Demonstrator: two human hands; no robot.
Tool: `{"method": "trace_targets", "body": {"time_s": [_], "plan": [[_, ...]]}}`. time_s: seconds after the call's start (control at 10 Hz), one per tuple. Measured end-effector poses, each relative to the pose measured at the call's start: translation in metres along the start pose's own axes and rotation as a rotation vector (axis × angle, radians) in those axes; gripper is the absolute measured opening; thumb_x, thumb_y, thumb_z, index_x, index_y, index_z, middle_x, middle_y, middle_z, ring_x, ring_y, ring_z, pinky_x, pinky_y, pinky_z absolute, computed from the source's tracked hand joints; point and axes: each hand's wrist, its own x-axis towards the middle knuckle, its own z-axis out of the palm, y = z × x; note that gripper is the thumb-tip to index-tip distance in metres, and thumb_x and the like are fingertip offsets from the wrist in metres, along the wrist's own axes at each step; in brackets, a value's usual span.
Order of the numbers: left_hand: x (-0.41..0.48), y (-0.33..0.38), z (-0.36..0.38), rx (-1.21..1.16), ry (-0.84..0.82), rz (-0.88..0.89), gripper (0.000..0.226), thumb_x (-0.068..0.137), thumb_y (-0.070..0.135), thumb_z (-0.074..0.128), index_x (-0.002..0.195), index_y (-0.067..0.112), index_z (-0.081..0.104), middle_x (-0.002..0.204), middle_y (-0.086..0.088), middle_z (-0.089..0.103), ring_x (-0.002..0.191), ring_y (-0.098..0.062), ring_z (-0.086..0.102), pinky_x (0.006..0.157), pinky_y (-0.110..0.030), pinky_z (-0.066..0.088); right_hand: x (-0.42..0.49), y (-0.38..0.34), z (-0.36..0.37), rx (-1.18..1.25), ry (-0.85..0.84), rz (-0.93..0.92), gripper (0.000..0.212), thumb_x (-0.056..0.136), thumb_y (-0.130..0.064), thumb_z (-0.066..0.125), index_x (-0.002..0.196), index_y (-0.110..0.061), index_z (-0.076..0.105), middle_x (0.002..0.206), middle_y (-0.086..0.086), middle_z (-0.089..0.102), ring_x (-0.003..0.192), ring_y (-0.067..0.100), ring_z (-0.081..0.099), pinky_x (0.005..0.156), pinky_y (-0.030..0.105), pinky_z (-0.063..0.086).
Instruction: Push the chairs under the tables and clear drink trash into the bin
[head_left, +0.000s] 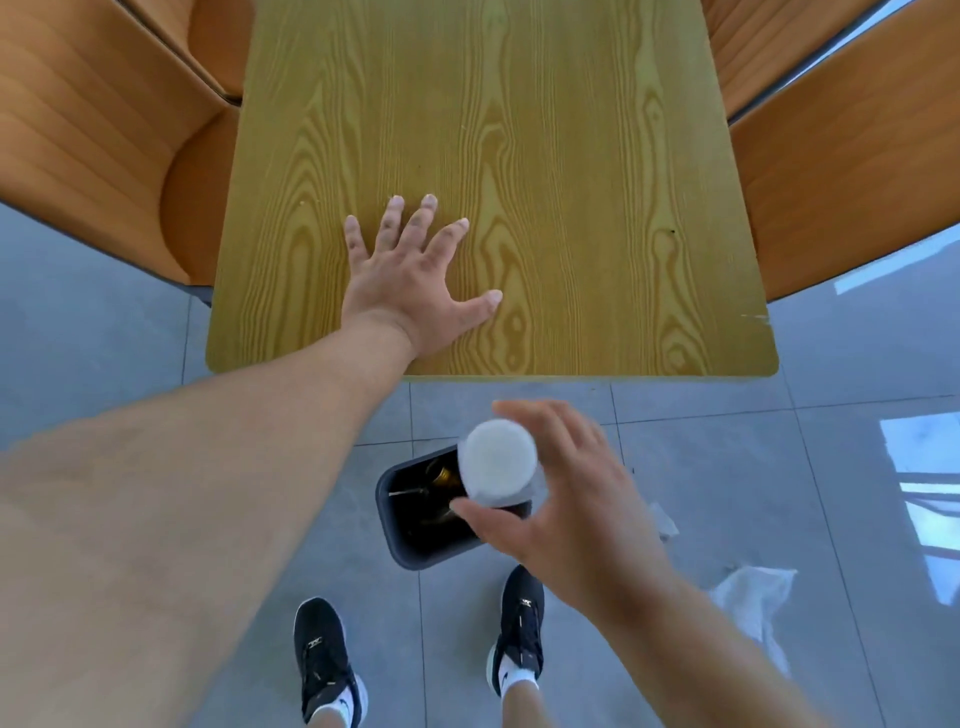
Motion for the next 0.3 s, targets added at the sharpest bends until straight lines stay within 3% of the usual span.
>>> {"method": "trace_targets", "body": {"time_s": [0.1, 0.2, 0.3], "plan": [[-0.001, -0.001, 0.001, 0.017, 0.0, 0.0, 0.097, 0.079, 0.094, 0.027, 0.159, 0.039, 0.027, 0.174, 0.002, 0.009, 0.159, -0.026, -0.006, 0.122, -0.065, -0.01, -0.01, 0.012, 0.016, -0.142, -0.198, 0.018, 0.087, 0.073, -0.066, 0.08, 0.146, -0.034, 0.044, 0.139, -0.011, 0.048, 0.123, 0.017, 0.047, 0.105, 0.032, 0.041], [0.0, 0.001, -0.002, 0.018, -0.003, 0.0, 0.097, 0.08, 0.094, 0.027, 0.16, 0.039, 0.025, 0.174, 0.001, 0.009, 0.159, -0.026, -0.006, 0.123, -0.065, -0.009, -0.013, 0.019, 0.022, -0.145, -0.247, 0.066, 0.088, 0.079, -0.078, 0.067, 0.151, -0.033, 0.041, 0.146, -0.012, 0.045, 0.131, 0.013, 0.041, 0.108, 0.028, 0.036], [-0.003, 0.002, -0.005, 0.014, -0.004, -0.002, 0.096, 0.081, 0.093, 0.027, 0.16, 0.039, 0.024, 0.174, 0.002, 0.008, 0.159, -0.024, -0.007, 0.123, -0.065, -0.009, 0.008, 0.022, 0.011, -0.126, -0.049, 0.019, 0.074, 0.088, -0.072, 0.061, 0.145, -0.026, 0.048, 0.139, -0.01, 0.051, 0.128, 0.014, 0.045, 0.105, 0.019, 0.031]]}}
